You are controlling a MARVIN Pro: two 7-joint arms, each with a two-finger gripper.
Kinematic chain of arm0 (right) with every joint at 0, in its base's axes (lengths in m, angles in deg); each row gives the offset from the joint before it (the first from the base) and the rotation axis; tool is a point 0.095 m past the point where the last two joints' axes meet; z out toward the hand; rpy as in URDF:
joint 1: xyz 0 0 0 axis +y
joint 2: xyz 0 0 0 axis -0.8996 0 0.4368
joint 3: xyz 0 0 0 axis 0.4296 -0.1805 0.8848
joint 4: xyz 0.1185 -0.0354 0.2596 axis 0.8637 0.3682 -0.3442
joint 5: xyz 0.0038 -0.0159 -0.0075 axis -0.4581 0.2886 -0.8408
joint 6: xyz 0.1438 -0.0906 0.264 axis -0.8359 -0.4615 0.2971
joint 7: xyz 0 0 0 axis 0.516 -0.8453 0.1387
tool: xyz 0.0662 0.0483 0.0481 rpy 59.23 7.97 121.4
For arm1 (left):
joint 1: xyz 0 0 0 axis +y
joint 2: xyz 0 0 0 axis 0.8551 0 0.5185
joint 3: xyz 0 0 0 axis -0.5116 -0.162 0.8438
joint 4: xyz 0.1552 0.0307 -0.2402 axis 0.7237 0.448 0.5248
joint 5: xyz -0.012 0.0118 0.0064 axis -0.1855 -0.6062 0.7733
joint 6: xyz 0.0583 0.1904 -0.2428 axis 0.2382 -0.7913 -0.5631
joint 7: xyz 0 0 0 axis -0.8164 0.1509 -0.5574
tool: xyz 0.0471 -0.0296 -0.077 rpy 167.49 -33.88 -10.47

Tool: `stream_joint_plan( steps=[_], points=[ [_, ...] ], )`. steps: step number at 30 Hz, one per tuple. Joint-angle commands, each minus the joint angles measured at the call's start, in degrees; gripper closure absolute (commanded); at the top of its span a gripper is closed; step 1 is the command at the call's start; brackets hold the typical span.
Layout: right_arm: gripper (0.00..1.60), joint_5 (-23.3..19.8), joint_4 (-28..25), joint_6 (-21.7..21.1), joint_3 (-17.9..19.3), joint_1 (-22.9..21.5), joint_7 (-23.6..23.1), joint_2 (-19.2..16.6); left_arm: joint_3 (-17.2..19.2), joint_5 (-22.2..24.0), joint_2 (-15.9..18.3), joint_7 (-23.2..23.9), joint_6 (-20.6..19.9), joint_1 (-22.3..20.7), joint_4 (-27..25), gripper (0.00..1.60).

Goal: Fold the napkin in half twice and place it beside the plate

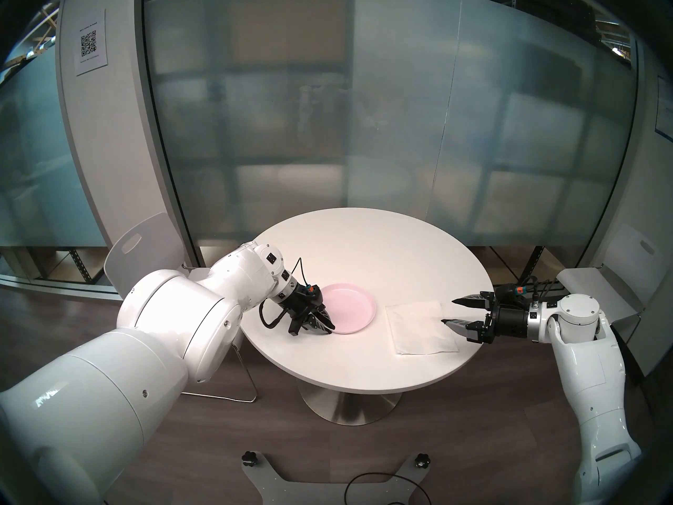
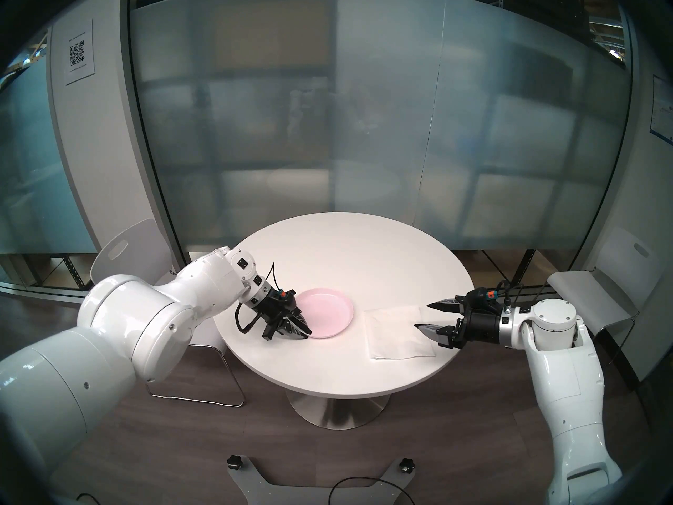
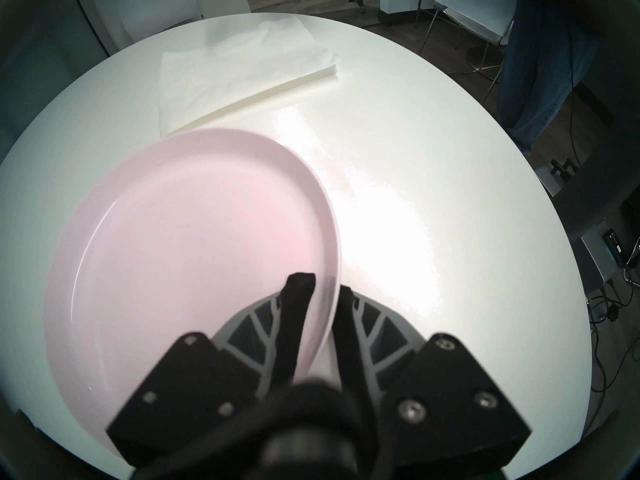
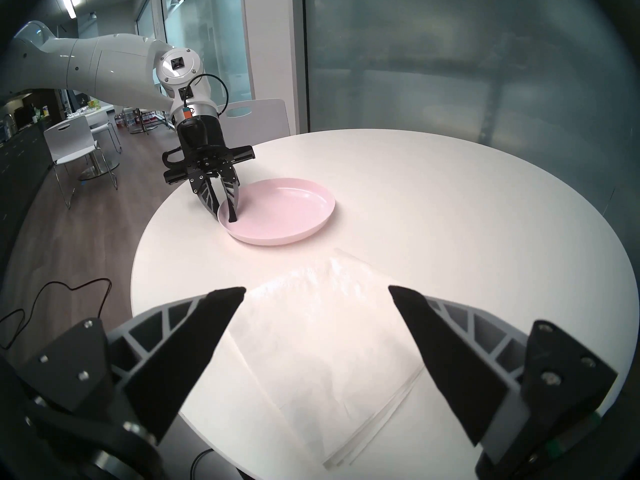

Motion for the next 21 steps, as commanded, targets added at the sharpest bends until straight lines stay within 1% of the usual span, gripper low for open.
stream_joint_plan(
  steps=[1,3,4,5,6,9,10,12,15,16,21],
  points=[
    [0.0,-0.19,-0.51,0.04,0.07,-0.95,0.08,0.06,-0.54,-0.19,-0.44,4.87,0.25,2.14,0.18,0.75],
    [0.0,-0.19,-0.51,0.04,0.07,-0.95,0.08,0.06,-0.54,-0.19,-0.44,4.87,0.25,2.14,0.18,0.75],
    [0.0,-0.17,-0.5,0.05,0.05,-0.97,0.07,0.08,-0.54,-0.17,-0.33,4.72,0.37,2.0,0.18,0.6],
    [0.0,-0.15,-0.5,0.06,0.03,-0.99,0.06,0.1,-0.52,-0.12,-0.25,4.54,0.48,1.84,0.18,0.58],
    [0.0,-0.14,-0.5,0.07,0.02,-1.01,0.06,0.12,-0.52,-0.11,-0.19,4.34,0.6,1.72,0.18,0.43],
    [0.0,-0.06,-0.49,0.11,-0.02,-1.07,0.03,0.18,-0.51,0.03,-0.01,3.66,0.95,1.48,0.17,0.36],
    [0.0,-0.02,-0.49,0.12,-0.03,-1.09,0.01,0.21,-0.52,0.05,0.05,3.47,1.07,1.41,0.17,0.3],
    [0.0,0.03,-0.48,0.14,-0.06,-1.12,0.0,0.25,-0.54,0.07,0.21,3.22,1.24,1.28,0.17,0.24],
    [0.0,0.13,-0.44,0.19,-0.11,-1.2,-0.04,0.38,-0.57,0.12,0.44,2.63,1.72,0.94,0.19,0.25],
    [0.0,0.17,-0.44,0.22,-0.14,-1.26,-0.05,0.44,-0.59,0.13,0.74,2.35,1.88,0.66,0.2,0.29],
    [0.0,0.17,-0.44,0.22,-0.14,-1.26,-0.05,0.44,-0.59,0.13,0.74,2.35,1.88,0.66,0.2,0.29]
  ],
)
